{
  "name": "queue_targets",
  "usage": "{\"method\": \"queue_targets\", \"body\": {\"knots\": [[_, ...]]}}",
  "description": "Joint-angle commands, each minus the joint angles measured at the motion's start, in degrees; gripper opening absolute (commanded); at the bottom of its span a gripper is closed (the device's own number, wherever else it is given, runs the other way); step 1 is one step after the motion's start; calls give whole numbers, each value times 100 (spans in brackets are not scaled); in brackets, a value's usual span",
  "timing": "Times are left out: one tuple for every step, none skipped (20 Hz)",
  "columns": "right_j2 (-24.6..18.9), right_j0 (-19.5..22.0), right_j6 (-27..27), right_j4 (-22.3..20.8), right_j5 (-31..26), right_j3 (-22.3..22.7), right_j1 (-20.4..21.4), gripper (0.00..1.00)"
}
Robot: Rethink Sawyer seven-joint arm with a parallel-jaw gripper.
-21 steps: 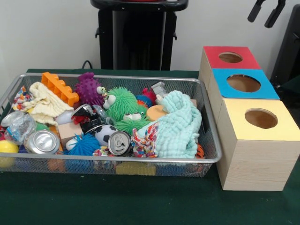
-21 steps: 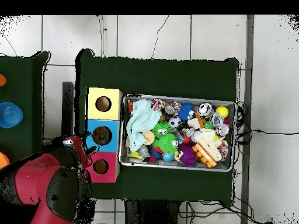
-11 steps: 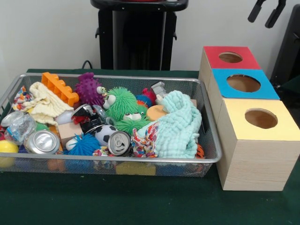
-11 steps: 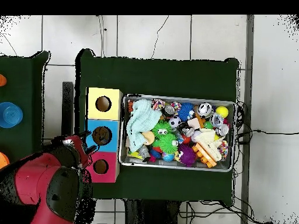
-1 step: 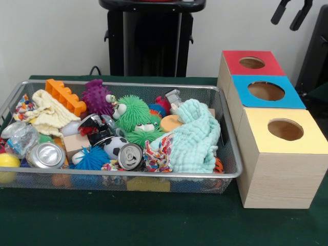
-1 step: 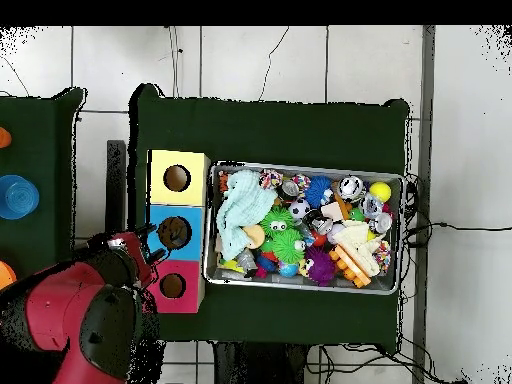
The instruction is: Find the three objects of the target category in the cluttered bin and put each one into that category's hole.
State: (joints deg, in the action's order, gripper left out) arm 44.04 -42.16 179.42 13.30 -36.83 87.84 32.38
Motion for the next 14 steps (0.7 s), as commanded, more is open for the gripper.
{"method": "queue_targets", "body": {"knots": [[-625, 234, -92, -399, 324, 574, -25, 100], [-626, 235, -92, -398, 324, 574, -24, 100], [-626, 235, -87, -398, 329, 571, -33, 100], [-626, 234, -82, -398, 333, 568, -43, 100], [-628, 236, -80, -398, 336, 566, -49, 100], [-629, 237, -78, -398, 338, 563, -55, 100], [-629, 238, -76, -397, 345, 564, -60, 100], [-630, 239, -77, -398, 350, 566, -61, 100], [-636, 245, -77, -396, 361, 569, -65, 100], [-636, 246, -78, -396, 365, 571, -66, 100], [-641, 249, -81, -396, 376, 574, -66, 100], [-644, 252, -83, -395, 380, 577, -65, 100], [-645, 253, -86, -396, 384, 577, -66, 100], [-649, 255, -90, -396, 393, 580, -66, 100]]}}
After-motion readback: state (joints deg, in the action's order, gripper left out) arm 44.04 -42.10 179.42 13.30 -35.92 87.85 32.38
